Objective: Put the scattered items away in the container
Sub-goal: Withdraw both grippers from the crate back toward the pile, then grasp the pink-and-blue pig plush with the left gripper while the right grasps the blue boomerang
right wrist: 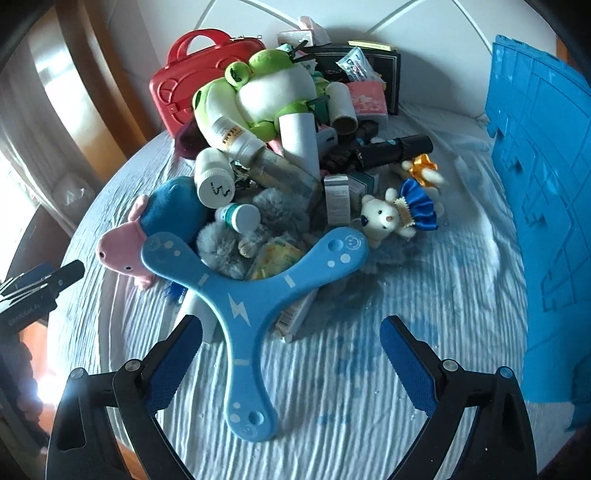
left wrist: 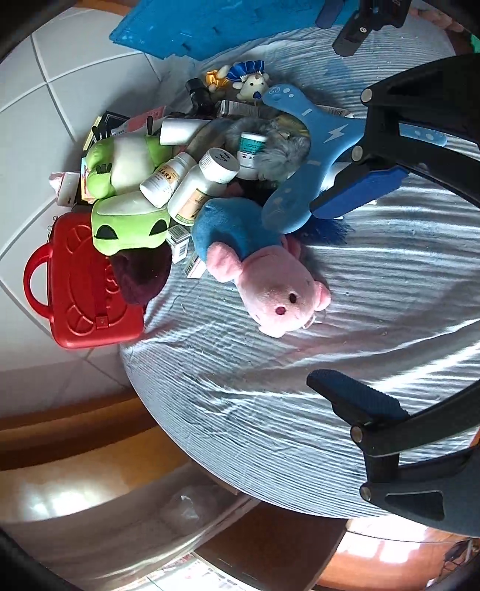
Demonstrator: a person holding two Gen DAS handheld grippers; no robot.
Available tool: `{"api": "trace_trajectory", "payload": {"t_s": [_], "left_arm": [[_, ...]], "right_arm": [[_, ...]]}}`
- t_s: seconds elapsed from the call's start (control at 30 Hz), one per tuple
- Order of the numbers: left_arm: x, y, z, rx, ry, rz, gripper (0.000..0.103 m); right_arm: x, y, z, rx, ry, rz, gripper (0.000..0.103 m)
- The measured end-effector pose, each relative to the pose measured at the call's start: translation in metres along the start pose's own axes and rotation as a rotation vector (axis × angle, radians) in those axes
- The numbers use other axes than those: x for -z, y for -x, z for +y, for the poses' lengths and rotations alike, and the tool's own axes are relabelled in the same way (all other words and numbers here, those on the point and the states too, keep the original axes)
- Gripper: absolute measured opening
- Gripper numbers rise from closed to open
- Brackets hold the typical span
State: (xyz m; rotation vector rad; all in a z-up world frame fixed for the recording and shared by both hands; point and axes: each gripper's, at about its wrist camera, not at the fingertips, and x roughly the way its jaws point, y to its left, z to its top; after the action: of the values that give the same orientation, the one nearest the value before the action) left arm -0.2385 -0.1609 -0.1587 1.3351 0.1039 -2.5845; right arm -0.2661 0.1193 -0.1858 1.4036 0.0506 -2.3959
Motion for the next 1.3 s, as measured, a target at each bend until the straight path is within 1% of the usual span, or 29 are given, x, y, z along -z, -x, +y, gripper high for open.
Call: {"api": "trace_trajectory", "payload": {"t_s": [0.07,0.17,0.27,0.37,0.53,0.6,0.63,0.7,0.77,0.83,0.87,0.9,0.93,0.97,1.0,1.13,1.3], "left_arm": [[-0.009,-0.017,0.005,0.038,-0.058,0.012,0.084],[-0.019,-0.046,0.013,0.097,-0.174,0.041,0.084],[-0.023,-0.073,0.018,0.127,-0.259,0.079,0.084],[-0.028,-0.093,0.02,0.17,-0.301,0.118,0.084],[-0.033,-0.118,0.012,0.22,-0.351,0.16,0.084],[-0.033,-0.127,0.006,0.226,-0.375,0.177,0.084],[-0.032,-0.131,0.003,0.229,-0.388,0.185,0.084],[-0.028,-0.139,-0.001,0.205,-0.412,0.193,0.084],[-0.026,-0.144,-0.004,0.193,-0.421,0.189,0.084],[-0.025,-0.146,-0.003,0.197,-0.409,0.185,0.084],[-0.025,-0.146,-0.002,0.201,-0.404,0.18,0.083],[-0.025,-0.145,-0.001,0.204,-0.398,0.172,0.079],[-0.024,-0.144,0.001,0.206,-0.392,0.169,0.078],[-0.023,-0.143,0.002,0.209,-0.387,0.167,0.073],[-0.023,-0.141,0.003,0.209,-0.385,0.16,0.07],[-0.019,-0.129,0.011,0.213,-0.35,0.147,0.064],[-0.014,-0.099,0.025,0.188,-0.303,0.096,0.062]], "right_arm": [[0.005,-0.008,0.007,0.036,-0.043,0.007,0.099],[0.014,-0.021,0.02,0.078,-0.128,0.022,0.099],[0.022,-0.035,0.032,0.129,-0.19,0.042,0.099],[0.029,-0.049,0.04,0.147,-0.224,0.072,0.099],[0.033,-0.077,0.045,0.173,-0.218,0.127,0.099],[0.032,-0.088,0.045,0.172,-0.221,0.141,0.091],[0.032,-0.094,0.044,0.171,-0.221,0.149,0.084],[0.031,-0.103,0.041,0.178,-0.225,0.161,0.081],[0.029,-0.109,0.038,0.183,-0.23,0.166,0.08],[0.027,-0.112,0.037,0.186,-0.23,0.165,0.078],[0.026,-0.113,0.037,0.178,-0.229,0.166,0.074],[0.026,-0.113,0.038,0.168,-0.227,0.166,0.071],[0.026,-0.114,0.039,0.16,-0.224,0.167,0.06],[0.026,-0.114,0.039,0.16,-0.223,0.171,0.05],[0.026,-0.115,0.04,0.165,-0.224,0.175,0.044],[0.03,-0.105,0.042,0.191,-0.223,0.161,0.038],[0.031,-0.077,0.051,0.226,-0.17,0.111,0.037]]}}
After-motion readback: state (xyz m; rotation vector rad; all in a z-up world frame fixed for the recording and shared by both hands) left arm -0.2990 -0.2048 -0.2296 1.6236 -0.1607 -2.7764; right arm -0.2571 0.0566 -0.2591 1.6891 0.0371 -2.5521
